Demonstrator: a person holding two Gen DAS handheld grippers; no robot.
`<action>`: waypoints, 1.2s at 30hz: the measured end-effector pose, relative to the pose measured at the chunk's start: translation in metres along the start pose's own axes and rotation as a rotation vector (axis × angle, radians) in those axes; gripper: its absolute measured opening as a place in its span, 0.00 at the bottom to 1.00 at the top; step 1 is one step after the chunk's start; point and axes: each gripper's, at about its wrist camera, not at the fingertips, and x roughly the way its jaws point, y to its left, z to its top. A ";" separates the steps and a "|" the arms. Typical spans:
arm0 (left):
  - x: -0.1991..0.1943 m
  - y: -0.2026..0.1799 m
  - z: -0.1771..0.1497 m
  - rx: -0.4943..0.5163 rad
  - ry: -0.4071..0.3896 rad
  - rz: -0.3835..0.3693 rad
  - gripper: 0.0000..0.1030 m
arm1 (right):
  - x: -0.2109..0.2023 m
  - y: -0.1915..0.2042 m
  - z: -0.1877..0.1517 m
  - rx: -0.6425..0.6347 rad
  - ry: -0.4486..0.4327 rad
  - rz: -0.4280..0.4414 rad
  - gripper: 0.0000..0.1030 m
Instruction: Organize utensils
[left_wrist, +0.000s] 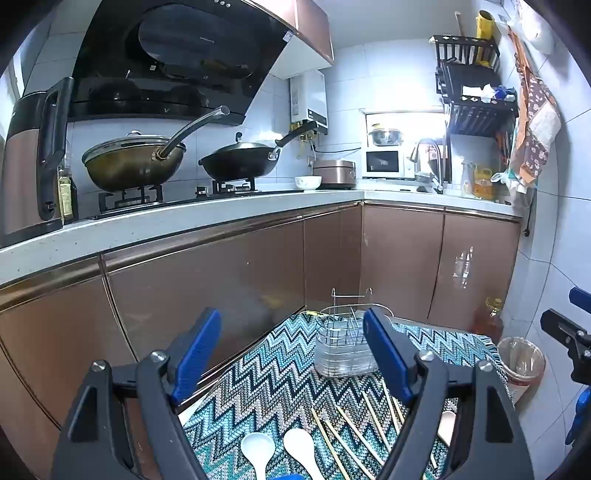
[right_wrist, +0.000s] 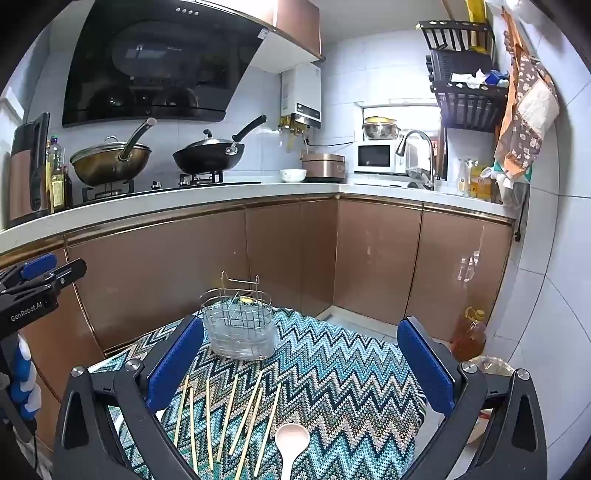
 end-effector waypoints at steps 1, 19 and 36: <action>0.000 0.000 0.000 -0.002 -0.003 0.000 0.76 | 0.000 0.000 0.000 -0.010 0.008 -0.005 1.00; 0.000 -0.014 0.001 0.011 -0.023 0.028 0.76 | 0.003 -0.002 0.000 -0.019 -0.008 -0.008 1.00; 0.005 -0.008 0.000 -0.010 -0.029 0.077 0.76 | 0.005 0.002 0.001 -0.047 -0.014 -0.023 1.00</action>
